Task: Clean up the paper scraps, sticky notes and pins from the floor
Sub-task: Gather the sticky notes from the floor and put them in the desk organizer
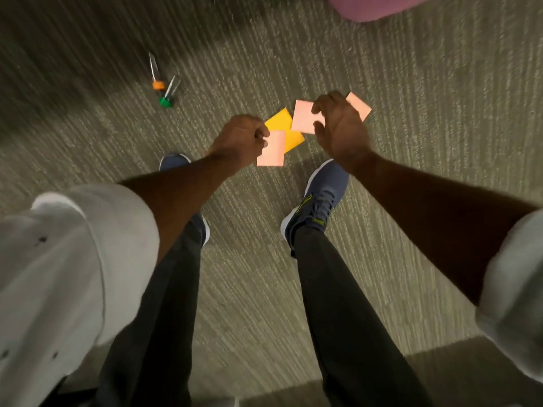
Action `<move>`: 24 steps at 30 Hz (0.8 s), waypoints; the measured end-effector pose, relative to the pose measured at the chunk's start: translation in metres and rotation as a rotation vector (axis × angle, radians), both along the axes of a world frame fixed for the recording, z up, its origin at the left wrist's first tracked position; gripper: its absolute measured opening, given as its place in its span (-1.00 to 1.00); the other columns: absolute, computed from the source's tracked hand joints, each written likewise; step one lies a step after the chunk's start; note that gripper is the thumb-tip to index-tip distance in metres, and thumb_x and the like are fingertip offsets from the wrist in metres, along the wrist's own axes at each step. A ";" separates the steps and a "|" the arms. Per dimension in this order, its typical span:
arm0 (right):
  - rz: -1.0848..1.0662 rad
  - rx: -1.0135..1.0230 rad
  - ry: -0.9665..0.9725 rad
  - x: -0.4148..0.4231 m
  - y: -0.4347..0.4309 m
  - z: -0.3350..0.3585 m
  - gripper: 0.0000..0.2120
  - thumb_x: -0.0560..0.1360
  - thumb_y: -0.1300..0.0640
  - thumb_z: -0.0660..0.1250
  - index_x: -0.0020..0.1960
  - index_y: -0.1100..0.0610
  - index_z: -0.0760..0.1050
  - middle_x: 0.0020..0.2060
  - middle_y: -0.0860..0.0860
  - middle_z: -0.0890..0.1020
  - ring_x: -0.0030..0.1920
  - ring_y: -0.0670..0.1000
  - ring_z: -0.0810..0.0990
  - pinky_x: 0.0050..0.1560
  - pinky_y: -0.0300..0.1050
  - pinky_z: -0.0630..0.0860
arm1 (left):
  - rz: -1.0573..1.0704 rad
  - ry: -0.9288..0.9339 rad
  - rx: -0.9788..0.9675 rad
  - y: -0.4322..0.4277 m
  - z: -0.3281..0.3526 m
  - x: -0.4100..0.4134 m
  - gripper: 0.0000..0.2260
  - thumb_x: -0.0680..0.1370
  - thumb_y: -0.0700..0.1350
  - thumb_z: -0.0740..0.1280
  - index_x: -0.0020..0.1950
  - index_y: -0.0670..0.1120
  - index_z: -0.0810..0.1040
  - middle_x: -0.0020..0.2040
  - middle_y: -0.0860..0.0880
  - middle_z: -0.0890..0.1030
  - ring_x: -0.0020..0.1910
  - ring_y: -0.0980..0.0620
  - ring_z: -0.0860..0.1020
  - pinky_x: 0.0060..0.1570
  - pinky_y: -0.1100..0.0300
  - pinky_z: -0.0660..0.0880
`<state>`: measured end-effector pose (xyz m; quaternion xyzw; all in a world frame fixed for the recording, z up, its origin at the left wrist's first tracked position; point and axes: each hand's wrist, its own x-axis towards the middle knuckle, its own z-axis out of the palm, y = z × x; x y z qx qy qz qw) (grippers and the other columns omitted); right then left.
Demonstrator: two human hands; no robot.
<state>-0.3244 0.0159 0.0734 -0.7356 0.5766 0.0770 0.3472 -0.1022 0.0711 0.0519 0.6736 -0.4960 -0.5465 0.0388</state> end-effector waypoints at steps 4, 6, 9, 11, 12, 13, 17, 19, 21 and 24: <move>0.036 0.000 -0.006 0.003 -0.001 -0.020 -0.74 0.43 0.29 0.34 0.11 0.20 0.49 0.10 0.16 0.53 -0.01 0.18 0.58 -0.05 -0.01 0.41 | -0.022 -0.015 -0.026 0.006 -0.027 0.000 -0.85 0.46 -0.31 0.45 0.00 -0.17 0.66 0.00 -0.17 0.67 -0.08 -0.07 0.65 -0.03 0.09 0.60; 0.040 0.012 0.020 0.005 -0.002 -0.029 -0.71 0.44 0.28 0.37 0.16 0.19 0.48 0.14 0.15 0.53 0.06 0.19 0.57 0.00 0.00 0.42 | -0.056 -0.049 -0.047 0.010 -0.041 0.000 -0.82 0.44 -0.29 0.47 0.03 -0.15 0.66 0.05 -0.15 0.64 0.00 -0.08 0.63 0.03 0.09 0.56; 0.064 0.045 0.050 0.003 -0.001 -0.054 -0.56 0.44 0.24 0.39 0.30 0.19 0.42 0.25 0.18 0.48 0.20 0.21 0.52 0.16 0.00 0.40 | -0.127 -0.100 -0.078 0.016 -0.062 -0.005 -0.73 0.42 -0.25 0.49 0.10 -0.09 0.62 0.16 -0.12 0.56 0.15 -0.08 0.55 0.14 0.06 0.50; 0.075 0.077 0.067 0.000 0.002 -0.072 -0.40 0.44 0.19 0.41 0.43 0.22 0.31 0.36 0.22 0.41 0.32 0.24 0.44 0.32 0.02 0.33 | -0.144 -0.106 -0.078 0.020 -0.071 -0.010 -0.67 0.40 -0.27 0.47 0.13 -0.05 0.60 0.22 -0.12 0.52 0.20 -0.09 0.51 0.17 0.00 0.49; 0.077 0.088 0.086 -0.001 0.003 -0.082 -0.33 0.43 0.17 0.42 0.48 0.23 0.26 0.40 0.23 0.38 0.36 0.26 0.40 0.37 0.04 0.29 | -0.171 -0.106 -0.083 0.021 -0.076 -0.012 -0.65 0.40 -0.28 0.46 0.17 -0.07 0.58 0.25 -0.13 0.50 0.23 -0.11 0.49 0.19 -0.01 0.48; 0.085 0.090 0.108 -0.003 0.005 -0.091 -0.29 0.44 0.15 0.43 0.50 0.23 0.21 0.42 0.23 0.35 0.39 0.26 0.37 0.40 0.06 0.27 | -0.209 -0.112 -0.094 0.023 -0.080 -0.015 -0.61 0.41 -0.29 0.46 0.22 -0.10 0.56 0.31 -0.14 0.48 0.28 -0.13 0.47 0.22 -0.03 0.46; 0.099 0.047 0.173 -0.006 0.015 -0.115 -0.24 0.44 0.12 0.44 0.53 0.18 0.16 0.43 0.20 0.33 0.40 0.26 0.35 0.38 0.12 0.33 | -0.406 -0.215 -0.096 0.030 -0.095 -0.028 -0.35 0.45 -0.19 0.50 0.49 -0.06 0.34 0.55 -0.08 0.23 0.45 -0.16 0.34 0.31 -0.08 0.44; 0.122 0.013 0.237 -0.007 0.016 -0.120 -0.24 0.43 0.10 0.46 0.52 0.14 0.18 0.42 0.18 0.35 0.37 0.26 0.38 0.27 0.13 0.42 | -0.467 -0.274 -0.087 0.031 -0.101 -0.035 -0.26 0.46 -0.14 0.51 0.55 -0.08 0.22 0.58 -0.09 0.15 0.49 -0.18 0.27 0.29 -0.14 0.45; 0.158 -0.002 0.285 -0.005 0.016 -0.119 -0.24 0.44 0.08 0.46 0.52 0.14 0.17 0.41 0.16 0.36 0.37 0.24 0.38 0.18 0.14 0.47 | -0.479 -0.343 -0.108 0.029 -0.101 -0.038 -0.22 0.45 -0.13 0.52 0.56 -0.09 0.19 0.57 -0.11 0.17 0.43 -0.20 0.32 0.21 -0.17 0.49; 0.191 -0.030 0.314 -0.008 0.012 -0.123 -0.28 0.41 0.09 0.49 0.46 0.15 0.23 0.33 0.16 0.41 0.31 0.22 0.41 0.13 0.16 0.47 | -0.400 -0.341 -0.147 0.030 -0.105 -0.041 -0.28 0.46 -0.31 0.46 0.53 -0.07 0.20 0.53 -0.08 0.22 0.25 -0.20 0.48 0.11 -0.15 0.55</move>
